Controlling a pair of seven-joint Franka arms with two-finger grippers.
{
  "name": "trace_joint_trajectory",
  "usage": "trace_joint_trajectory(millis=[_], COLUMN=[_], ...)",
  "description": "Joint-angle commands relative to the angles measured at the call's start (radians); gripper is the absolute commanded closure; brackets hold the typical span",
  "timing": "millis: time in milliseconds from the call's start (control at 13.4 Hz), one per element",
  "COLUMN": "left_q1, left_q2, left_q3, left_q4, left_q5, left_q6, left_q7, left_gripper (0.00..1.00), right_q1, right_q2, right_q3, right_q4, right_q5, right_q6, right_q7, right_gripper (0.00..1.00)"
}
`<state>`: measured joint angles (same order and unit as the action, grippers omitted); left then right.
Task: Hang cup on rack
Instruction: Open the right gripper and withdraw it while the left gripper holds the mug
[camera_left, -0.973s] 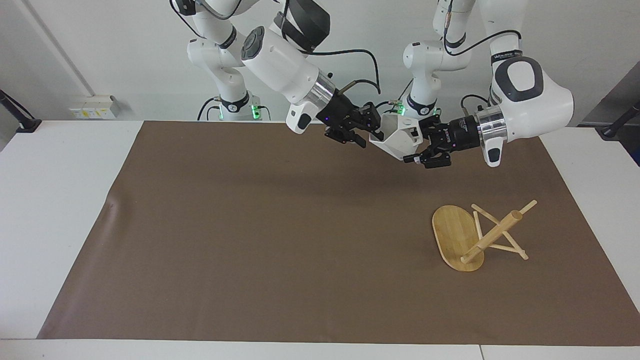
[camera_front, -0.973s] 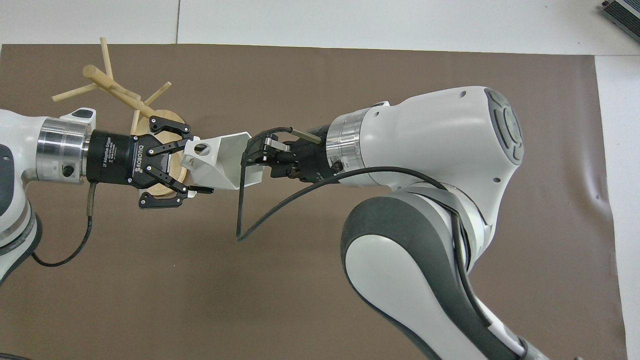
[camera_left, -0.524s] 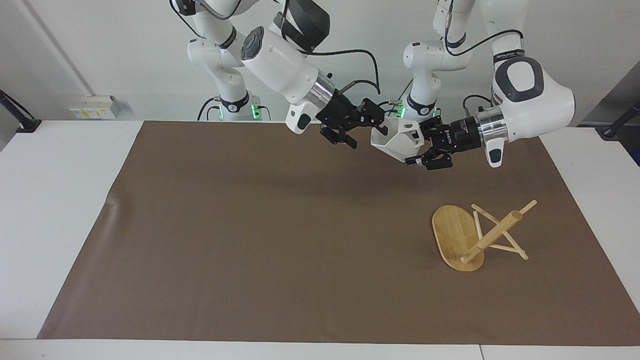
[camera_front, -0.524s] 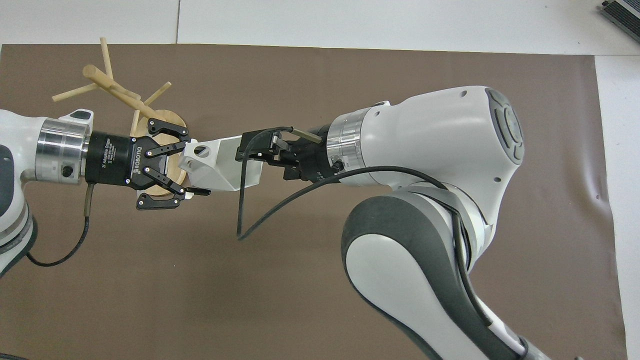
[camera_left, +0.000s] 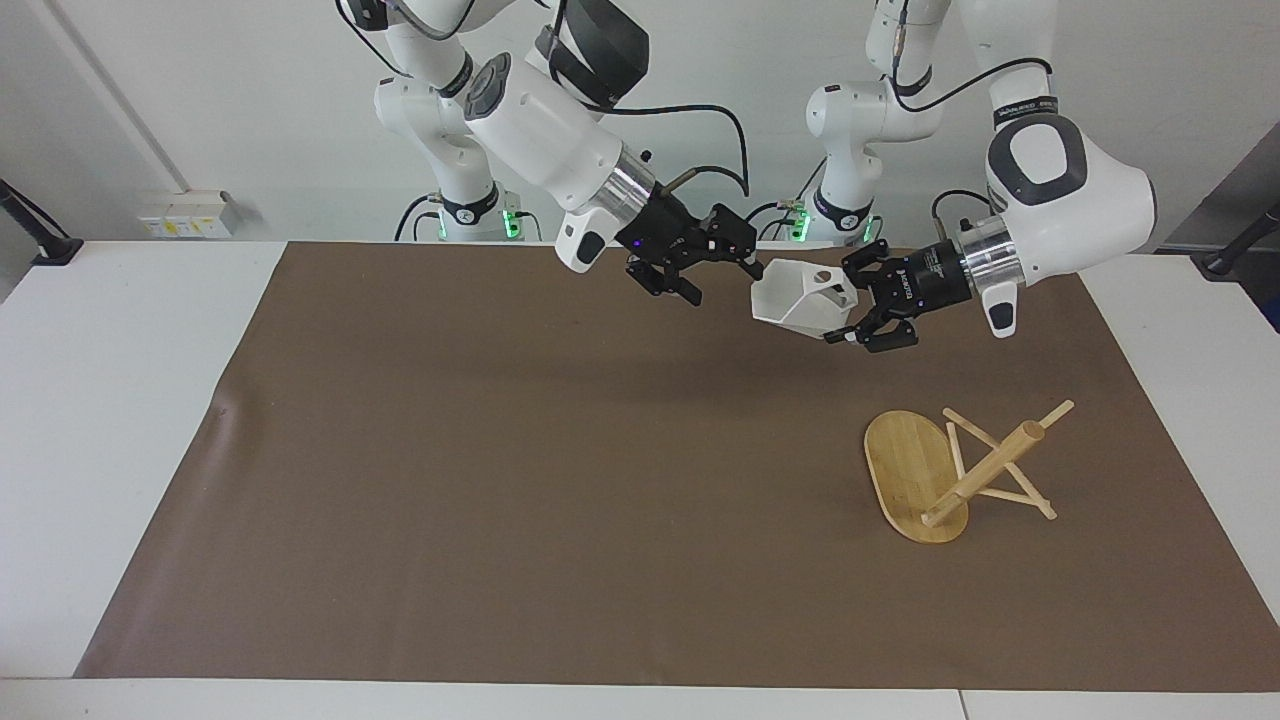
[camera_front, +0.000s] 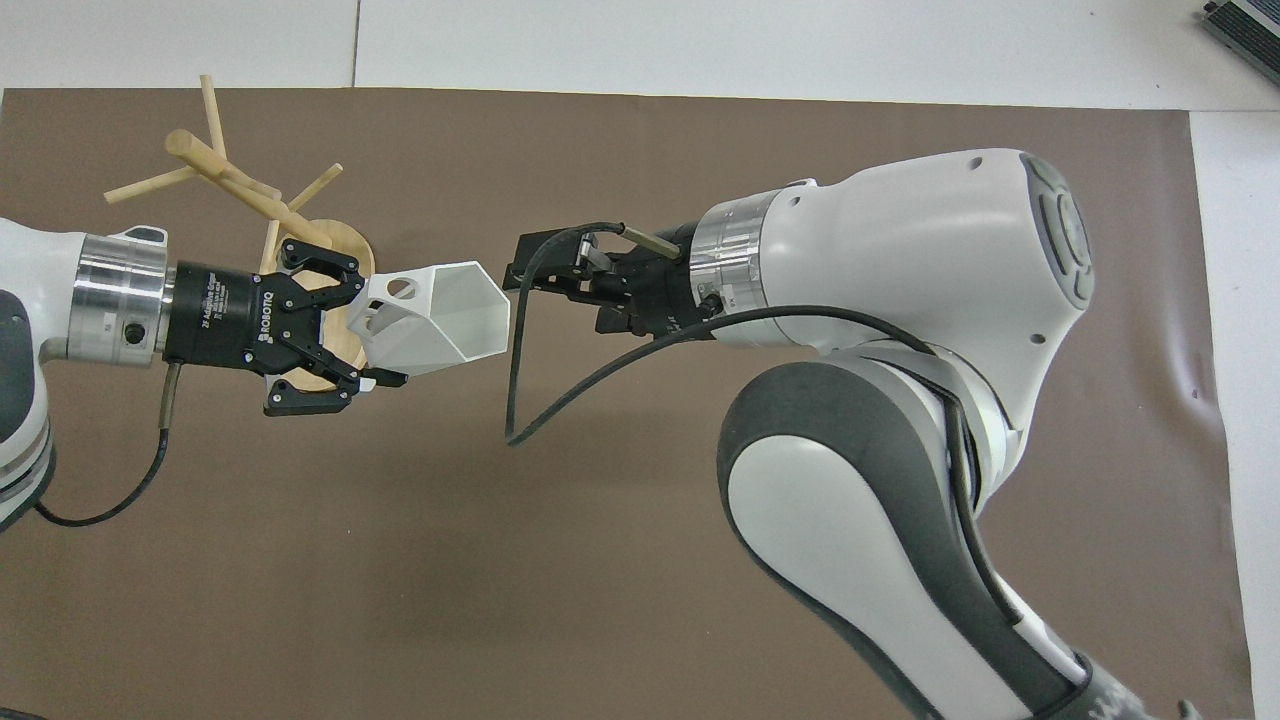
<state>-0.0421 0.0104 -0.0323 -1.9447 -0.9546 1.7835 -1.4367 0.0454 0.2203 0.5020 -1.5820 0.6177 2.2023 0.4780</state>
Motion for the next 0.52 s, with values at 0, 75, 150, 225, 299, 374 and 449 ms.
trace_joint_trajectory(millis=[0, 75, 150, 225, 299, 374, 449], left_q1=[0.01, 0.011, 0.013, 0.013, 0.011, 0.011, 0.01], left_q2=[-0.023, -0.02, -0.018, -0.017, -0.016, -0.013, -0.012], left_q3=[-0.001, -0.001, -0.001, -0.001, -0.001, -0.001, -0.001], left_q4=[-0.026, -0.025, -0.025, -0.026, -0.034, -0.034, -0.037], left_q5=[0.08, 0.109, 0.144, 0.149, 0.149, 0.151, 0.152], left_q6=[0.051, 0.068, 0.109, 0.14, 0.166, 0.201, 0.235], left_q7=[-0.077, -0.126, -0.181, -0.209, -0.24, -0.278, -0.316], left_gripper=[1.0, 1.0, 1.0, 1.0, 1.0, 1.0, 1.0], right_q1=[-0.009, -0.009, -0.01, -0.01, -0.01, -0.01, -0.01], right_q2=[-0.012, -0.016, -0.022, -0.027, -0.032, -0.033, -0.048], right_q3=[-0.04, -0.066, -0.097, -0.137, -0.172, -0.21, -0.249], right_q4=[0.011, 0.014, 0.031, 0.052, 0.071, 0.083, 0.089], right_q5=[-0.023, -0.024, -0.023, -0.023, -0.023, -0.024, -0.024], right_q6=[-0.019, -0.039, -0.076, -0.125, -0.177, -0.231, -0.277], right_q7=[-0.06, -0.105, -0.157, -0.201, -0.244, -0.29, -0.346], right_gripper=[0.0, 0.0, 0.0, 0.0, 0.0, 0.0, 0.0])
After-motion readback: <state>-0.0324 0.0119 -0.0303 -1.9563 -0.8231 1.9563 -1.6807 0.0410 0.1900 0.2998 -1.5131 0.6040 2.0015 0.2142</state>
